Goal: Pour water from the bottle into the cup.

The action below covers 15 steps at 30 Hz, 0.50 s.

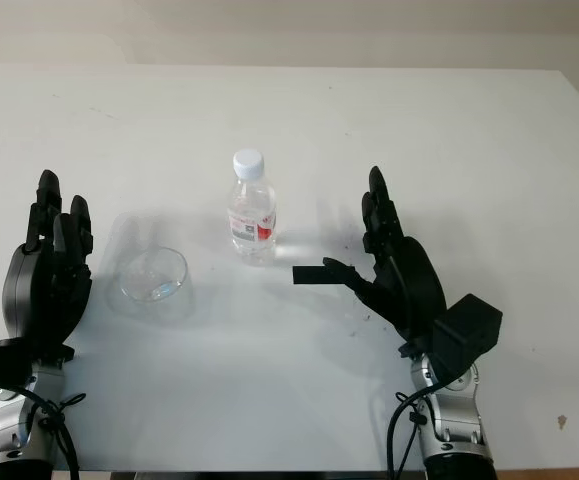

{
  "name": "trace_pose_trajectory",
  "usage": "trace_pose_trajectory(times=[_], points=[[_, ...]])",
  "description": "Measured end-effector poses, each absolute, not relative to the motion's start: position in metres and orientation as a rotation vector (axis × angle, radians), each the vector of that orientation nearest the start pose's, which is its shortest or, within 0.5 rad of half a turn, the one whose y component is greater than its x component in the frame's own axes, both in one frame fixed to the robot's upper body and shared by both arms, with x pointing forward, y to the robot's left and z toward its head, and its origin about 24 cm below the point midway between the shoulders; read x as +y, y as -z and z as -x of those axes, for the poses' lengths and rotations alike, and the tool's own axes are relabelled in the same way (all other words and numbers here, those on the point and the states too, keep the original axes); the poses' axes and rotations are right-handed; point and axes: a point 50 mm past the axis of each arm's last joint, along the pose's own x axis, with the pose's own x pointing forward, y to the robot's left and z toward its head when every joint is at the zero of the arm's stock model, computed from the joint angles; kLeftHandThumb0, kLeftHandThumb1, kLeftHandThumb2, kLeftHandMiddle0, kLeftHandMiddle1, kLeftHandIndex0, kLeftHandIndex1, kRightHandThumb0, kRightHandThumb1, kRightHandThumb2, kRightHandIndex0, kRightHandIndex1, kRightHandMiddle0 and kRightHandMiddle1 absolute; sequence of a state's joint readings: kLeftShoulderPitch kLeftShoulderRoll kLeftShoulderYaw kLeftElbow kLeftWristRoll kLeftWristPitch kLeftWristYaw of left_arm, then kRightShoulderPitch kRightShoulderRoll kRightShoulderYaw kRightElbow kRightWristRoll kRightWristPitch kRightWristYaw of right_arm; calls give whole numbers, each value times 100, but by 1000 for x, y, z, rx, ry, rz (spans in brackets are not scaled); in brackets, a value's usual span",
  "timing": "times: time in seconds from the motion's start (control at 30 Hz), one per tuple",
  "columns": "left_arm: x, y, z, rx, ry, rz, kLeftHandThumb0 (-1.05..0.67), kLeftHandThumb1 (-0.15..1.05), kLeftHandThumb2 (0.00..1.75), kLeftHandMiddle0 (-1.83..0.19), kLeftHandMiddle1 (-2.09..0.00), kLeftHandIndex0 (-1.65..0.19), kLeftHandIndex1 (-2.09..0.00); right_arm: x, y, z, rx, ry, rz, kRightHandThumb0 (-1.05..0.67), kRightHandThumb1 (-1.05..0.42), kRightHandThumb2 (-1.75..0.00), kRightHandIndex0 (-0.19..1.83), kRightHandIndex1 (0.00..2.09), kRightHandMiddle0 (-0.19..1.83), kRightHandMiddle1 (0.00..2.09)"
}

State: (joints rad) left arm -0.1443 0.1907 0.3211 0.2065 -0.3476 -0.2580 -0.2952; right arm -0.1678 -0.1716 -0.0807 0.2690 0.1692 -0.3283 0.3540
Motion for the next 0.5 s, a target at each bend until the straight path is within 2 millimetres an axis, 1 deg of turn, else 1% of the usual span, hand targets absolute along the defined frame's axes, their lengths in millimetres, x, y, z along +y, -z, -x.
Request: trace_pose_trajectory(times=[0.3, 0.4, 0.5], points=[[250, -75, -267, -297, -50, 124, -74, 105, 56, 19, 0, 19, -1, -178, -58, -284, -227, -304, 53, -86, -99, -5, -19, 0, -19, 0], [250, -75, -268, -295, -50, 122, -74, 105, 56, 19, 0, 19, -2, -172, -60, -290, -231, -337, 72, -88, -99, -5, -19, 0, -19, 0], [250, -75, -269, -296, -51, 122, -74, 105, 56, 19, 0, 19, -1, -160, -64, -299, -240, -367, 89, -89, -96, -4, -19, 0, -19, 0]])
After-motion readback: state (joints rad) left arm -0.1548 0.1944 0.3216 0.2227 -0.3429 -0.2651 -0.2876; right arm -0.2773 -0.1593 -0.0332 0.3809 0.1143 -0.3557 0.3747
